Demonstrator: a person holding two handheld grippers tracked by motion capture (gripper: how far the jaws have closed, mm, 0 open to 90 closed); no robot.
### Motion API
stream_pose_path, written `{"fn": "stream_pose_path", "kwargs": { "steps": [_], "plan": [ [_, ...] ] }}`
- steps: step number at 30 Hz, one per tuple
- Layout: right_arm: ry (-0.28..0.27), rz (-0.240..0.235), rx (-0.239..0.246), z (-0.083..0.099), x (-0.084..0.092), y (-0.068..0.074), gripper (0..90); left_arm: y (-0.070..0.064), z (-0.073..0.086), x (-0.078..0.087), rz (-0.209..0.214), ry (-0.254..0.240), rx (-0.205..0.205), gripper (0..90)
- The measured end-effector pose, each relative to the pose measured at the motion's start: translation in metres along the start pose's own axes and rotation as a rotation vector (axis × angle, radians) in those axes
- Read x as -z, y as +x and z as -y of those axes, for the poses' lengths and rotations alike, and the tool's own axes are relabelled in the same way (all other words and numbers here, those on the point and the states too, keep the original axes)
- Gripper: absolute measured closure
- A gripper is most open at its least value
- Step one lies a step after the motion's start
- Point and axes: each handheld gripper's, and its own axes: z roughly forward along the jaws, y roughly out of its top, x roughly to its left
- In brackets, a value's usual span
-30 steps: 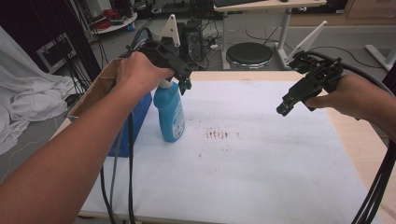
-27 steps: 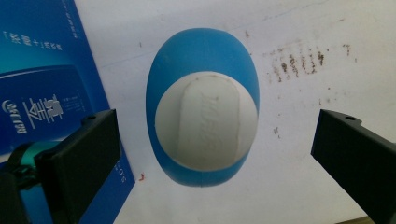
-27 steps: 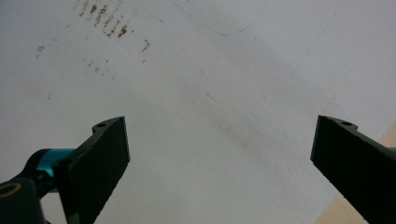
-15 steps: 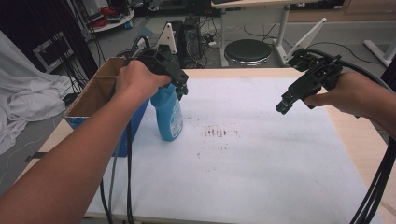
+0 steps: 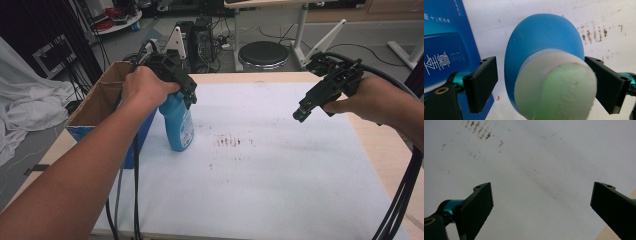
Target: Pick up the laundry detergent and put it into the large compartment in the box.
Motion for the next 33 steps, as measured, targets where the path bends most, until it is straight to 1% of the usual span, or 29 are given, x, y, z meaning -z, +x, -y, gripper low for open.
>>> {"fn": "stream_pose_path", "kwargs": {
  "steps": [1, 8, 10, 13, 15, 18, 22, 25, 29, 33],
  "plan": [
    [0.001, 0.001, 0.000, 0.0000, -0.0004, -0.0003, 3.6, 0.0002, 0.0000, 0.0002, -0.004, 0.001, -0.002, 18.1],
    [-0.002, -0.004, 0.004, -0.0006, -0.0005, 0.0006, 3.6, -0.0007, -0.0003, -0.0006, -0.010, 0.000, 0.001, 19.4],
    [-0.002, -0.003, 0.005, -0.0006, -0.0007, 0.0008, 3.6, -0.0011, -0.0004, -0.0008, -0.011, -0.002, -0.004, 21.8],
    [-0.001, -0.005, 0.005, -0.0005, -0.0007, 0.0005, 3.6, -0.0020, -0.0007, -0.0015, -0.015, 0.000, -0.003, 22.4],
    [-0.003, -0.006, 0.004, -0.0003, -0.0006, 0.0000, 3.6, -0.0023, -0.0007, -0.0016, -0.013, -0.009, -0.004, 26.5],
    [-0.003, -0.006, 0.004, -0.0002, -0.0006, -0.0002, 3.6, -0.0020, -0.0008, -0.0015, -0.013, -0.012, -0.002, 28.0],
    [-0.003, -0.005, 0.004, -0.0001, -0.0009, -0.0006, 3.6, -0.0017, -0.0007, -0.0017, -0.014, -0.012, -0.005, 32.2],
    [-0.003, -0.006, 0.002, -0.0002, -0.0013, -0.0007, 3.6, -0.0015, -0.0006, -0.0009, -0.013, -0.022, -0.004, 37.1],
    [-0.004, -0.008, 0.008, -0.0004, -0.0022, -0.0010, 3.6, -0.0021, -0.0004, -0.0004, -0.020, -0.022, -0.009, 37.4],
    [-0.002, -0.010, 0.007, -0.0006, -0.0020, -0.0008, 3.6, -0.0005, 0.0001, 0.0008, -0.009, -0.011, -0.006, 37.6]
  ]
}}
